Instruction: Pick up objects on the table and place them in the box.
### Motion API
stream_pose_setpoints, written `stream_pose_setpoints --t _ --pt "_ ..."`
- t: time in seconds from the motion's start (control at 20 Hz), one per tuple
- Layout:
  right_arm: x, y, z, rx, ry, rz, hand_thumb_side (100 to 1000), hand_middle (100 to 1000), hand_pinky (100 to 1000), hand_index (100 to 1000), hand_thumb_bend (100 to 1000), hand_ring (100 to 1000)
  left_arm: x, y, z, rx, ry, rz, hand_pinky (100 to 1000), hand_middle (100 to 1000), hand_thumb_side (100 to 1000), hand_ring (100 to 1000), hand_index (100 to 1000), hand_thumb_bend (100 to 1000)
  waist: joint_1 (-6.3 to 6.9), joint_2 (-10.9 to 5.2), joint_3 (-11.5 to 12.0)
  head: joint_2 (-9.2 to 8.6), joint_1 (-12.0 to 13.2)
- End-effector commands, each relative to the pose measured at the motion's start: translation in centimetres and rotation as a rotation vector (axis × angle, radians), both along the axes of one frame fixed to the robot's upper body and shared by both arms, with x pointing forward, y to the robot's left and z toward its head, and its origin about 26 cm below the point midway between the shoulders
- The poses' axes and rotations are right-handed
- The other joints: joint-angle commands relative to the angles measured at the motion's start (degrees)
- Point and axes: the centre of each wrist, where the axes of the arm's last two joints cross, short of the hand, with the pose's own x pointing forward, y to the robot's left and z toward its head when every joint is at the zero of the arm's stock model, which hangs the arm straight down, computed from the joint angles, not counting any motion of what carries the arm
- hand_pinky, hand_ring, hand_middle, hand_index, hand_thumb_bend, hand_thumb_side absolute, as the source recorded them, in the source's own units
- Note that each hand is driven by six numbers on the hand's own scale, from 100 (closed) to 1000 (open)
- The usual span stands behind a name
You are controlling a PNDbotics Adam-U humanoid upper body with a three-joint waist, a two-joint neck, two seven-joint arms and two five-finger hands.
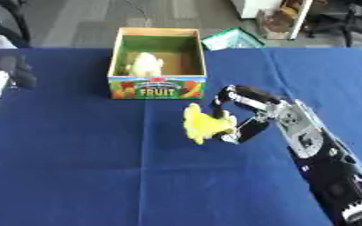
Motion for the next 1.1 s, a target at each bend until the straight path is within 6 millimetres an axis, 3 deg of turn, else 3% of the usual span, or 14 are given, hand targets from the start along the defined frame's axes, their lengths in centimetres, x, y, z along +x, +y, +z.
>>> stream_pose_setpoints --t 0.05,0.2,0.45,1.1 --pt "0.6 -1.7 3.7 -0.185 -0.182 0.292 100 429 769 489 303 757 -0.2 0.0 0.9 0.007 -0.031 -0.003 634 582 521 590 715 220 0.16 -1.01 0.5 -0.63 -0.4" --pt "1.2 -2.4 5.4 -0.131 -0.213 0.258 100 428 766 489 302 755 -0.3 -0.4 1.1 0.003 -0.04 -0.029 635 583 519 591 716 218 0.19 -0.97 1.5 -0.81 -0.9" --pt "2.1 -3.8 6.6 -0.064 -0.248 0.156 100 430 757 493 300 751 -0.3 -1.4 2.0 -0.007 -0.069 -0.082 635 583 513 591 717 217 0.05 -0.55 4.3 -1.67 -2.7" --pt "3.3 -7.4 5.8 0.145 -0.402 -0.312 100 428 728 501 287 720 0.3 -4.4 3.8 -0.063 -0.124 -0.229 639 576 509 594 719 230 -0.64 0.98 15.0 -5.08 -11.0"
